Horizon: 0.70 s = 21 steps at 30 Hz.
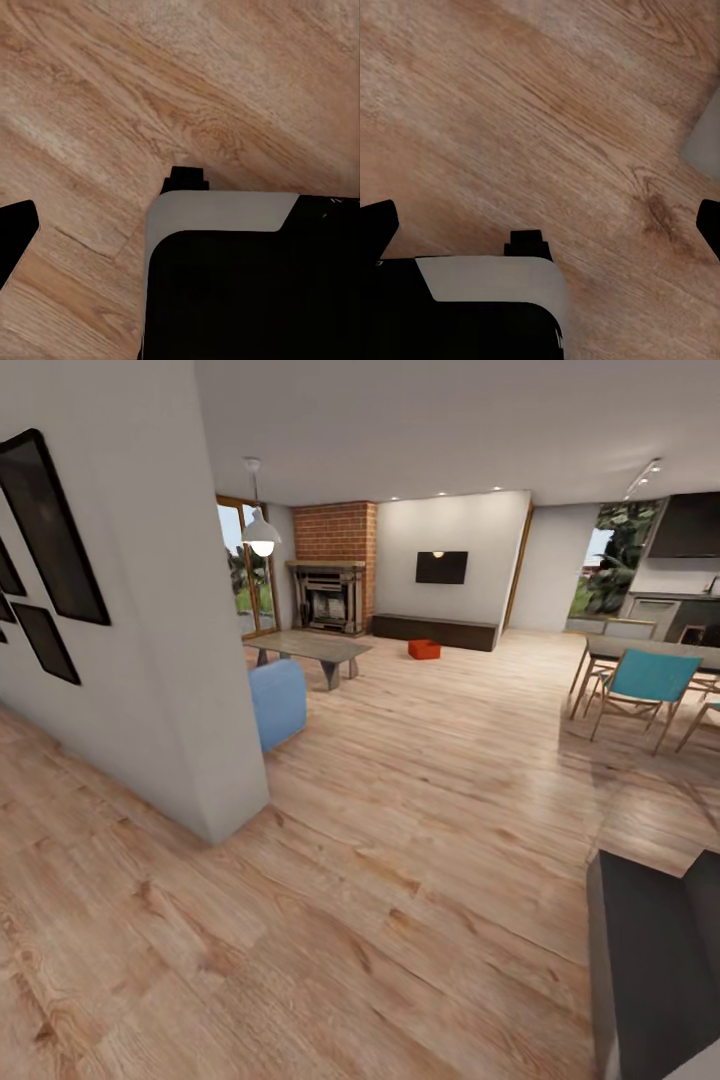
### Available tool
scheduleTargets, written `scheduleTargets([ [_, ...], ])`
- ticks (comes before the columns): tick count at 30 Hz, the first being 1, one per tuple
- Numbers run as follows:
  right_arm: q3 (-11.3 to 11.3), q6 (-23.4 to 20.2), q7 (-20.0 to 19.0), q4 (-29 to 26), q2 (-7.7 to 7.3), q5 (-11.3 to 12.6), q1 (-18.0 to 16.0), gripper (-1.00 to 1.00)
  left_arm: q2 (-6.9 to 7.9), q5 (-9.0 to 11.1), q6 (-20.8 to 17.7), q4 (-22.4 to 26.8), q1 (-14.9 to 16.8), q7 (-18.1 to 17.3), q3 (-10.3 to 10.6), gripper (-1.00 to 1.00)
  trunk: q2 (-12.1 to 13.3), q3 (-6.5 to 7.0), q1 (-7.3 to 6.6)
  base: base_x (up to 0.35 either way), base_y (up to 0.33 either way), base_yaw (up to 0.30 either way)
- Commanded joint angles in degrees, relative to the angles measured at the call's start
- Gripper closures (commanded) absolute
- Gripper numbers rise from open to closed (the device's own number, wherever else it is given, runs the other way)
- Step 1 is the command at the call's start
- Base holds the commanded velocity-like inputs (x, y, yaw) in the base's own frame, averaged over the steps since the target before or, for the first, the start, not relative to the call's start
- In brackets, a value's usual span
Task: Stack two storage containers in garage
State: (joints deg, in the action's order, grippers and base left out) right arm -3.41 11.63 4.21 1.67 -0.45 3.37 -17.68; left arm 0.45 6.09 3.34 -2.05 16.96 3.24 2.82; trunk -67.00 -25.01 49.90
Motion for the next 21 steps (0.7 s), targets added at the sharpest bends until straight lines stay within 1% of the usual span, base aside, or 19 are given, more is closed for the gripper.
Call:
scheduleTargets([
  [1,-0.37,0.33,0.09,0.18,0.01,0.34,-0.08,-1.0,-0.01,0.59,0.35,-0.22,0.09,0.02,0.33,-1.0,-0.03,-0.06,0.04,0.34,0.096,0.0],
  [3,-0.37,0.33,0.09,0.18,0.01,0.35,-0.08,-1.0,-0.01,0.59,0.35,-0.23,0.09,0.02,0.34,-1.0,-0.03,-0.06,0.04,0.34,0.096,-0.046],
  [6,-0.37,0.33,0.05,0.18,0.01,0.36,-0.08,-1.0,-0.01,0.59,0.35,-0.23,0.09,0.02,0.33,-1.0,-0.03,-0.06,0.04,0.339,0.096,-0.18],
  [21,-0.37,0.33,0.02,0.18,0.01,0.33,-0.08,-1.0,-0.01,0.59,0.35,-0.23,0.09,0.02,0.34,-1.0,-0.03,-0.06,0.04,0.34,0.096,-0.272],
])
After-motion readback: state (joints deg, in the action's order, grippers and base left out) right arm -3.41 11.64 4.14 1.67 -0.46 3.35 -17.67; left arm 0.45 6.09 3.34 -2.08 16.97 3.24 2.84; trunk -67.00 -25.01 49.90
